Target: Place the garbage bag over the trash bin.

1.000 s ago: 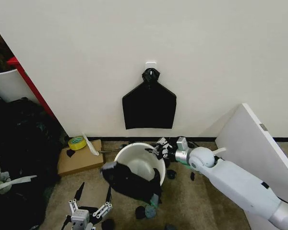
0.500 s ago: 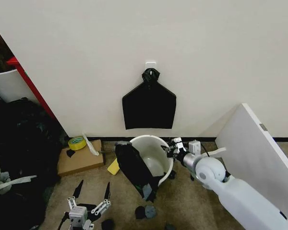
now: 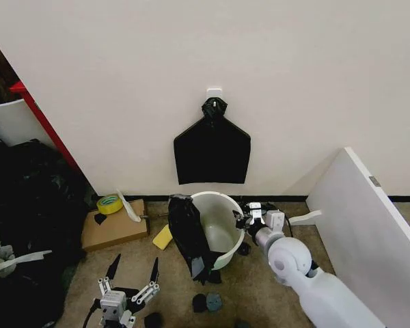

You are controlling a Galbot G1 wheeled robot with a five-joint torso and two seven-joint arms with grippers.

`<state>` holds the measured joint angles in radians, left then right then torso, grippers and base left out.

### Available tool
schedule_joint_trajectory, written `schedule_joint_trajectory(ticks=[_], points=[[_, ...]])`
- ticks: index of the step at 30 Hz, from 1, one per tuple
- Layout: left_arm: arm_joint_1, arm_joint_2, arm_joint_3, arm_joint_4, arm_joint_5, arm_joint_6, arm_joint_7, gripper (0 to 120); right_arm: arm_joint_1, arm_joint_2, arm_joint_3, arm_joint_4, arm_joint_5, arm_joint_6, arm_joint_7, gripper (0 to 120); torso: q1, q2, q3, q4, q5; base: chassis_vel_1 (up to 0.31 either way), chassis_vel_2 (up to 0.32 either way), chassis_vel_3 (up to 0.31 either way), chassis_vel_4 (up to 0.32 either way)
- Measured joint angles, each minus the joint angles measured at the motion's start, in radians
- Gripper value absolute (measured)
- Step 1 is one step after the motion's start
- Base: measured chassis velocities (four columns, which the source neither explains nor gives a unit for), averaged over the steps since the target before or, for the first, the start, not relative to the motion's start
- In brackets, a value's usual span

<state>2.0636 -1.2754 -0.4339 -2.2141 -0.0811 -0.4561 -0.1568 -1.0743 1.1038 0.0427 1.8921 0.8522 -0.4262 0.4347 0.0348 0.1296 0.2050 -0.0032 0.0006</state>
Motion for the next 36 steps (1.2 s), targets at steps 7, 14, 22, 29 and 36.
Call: schedule_joint_trajectory(ticks=[7, 14, 22, 29, 36], points=[[0.001, 0.002, -0.013, -0.007, -0.02, -0.001, 0.0, 100, -0.036, 0.052, -0.009, -0.001, -0.033, 0.007, 0.06, 1, 0.0, 0.0, 0.0, 0.0, -0.0001, 0.0, 0.0, 0.0, 0.0], [0.014, 0.007, -0.025, -0.012, -0.036, 0.001, -0.003, 100, -0.056, 0.105, -0.015, -0.042, -0.074, 0.01, 0.064, 1, 0.0, 0.0, 0.0, -0.0001, 0.0001, 0.0, 0.0, 0.0, 0.0], [0.01, 0.003, -0.025, -0.016, -0.029, -0.005, -0.008, 100, -0.066, 0.093, -0.021, -0.058, -0.08, 0.036, 0.034, 10, 0.0, 0.0, 0.0, -0.0001, 0.0002, 0.0, 0.0, 0.0, 0.0], [0.018, 0.002, -0.023, -0.019, -0.024, -0.011, -0.016, 100, -0.09, 0.073, 0.001, 0.008, -0.1, 0.046, 0.029, 34, 0.0, 0.0, 0.0, 0.0001, 0.0003, 0.0, 0.0, 0.0, 0.0], [0.012, 0.007, -0.02, -0.012, -0.025, -0.01, -0.017, 100, -0.146, 0.031, 0.067, 0.117, -0.146, 0.04, 0.038, 60, 0.0, 0.0, 0.0, 0.0, 0.0003, 0.0, 0.0, 0.0, 0.0]])
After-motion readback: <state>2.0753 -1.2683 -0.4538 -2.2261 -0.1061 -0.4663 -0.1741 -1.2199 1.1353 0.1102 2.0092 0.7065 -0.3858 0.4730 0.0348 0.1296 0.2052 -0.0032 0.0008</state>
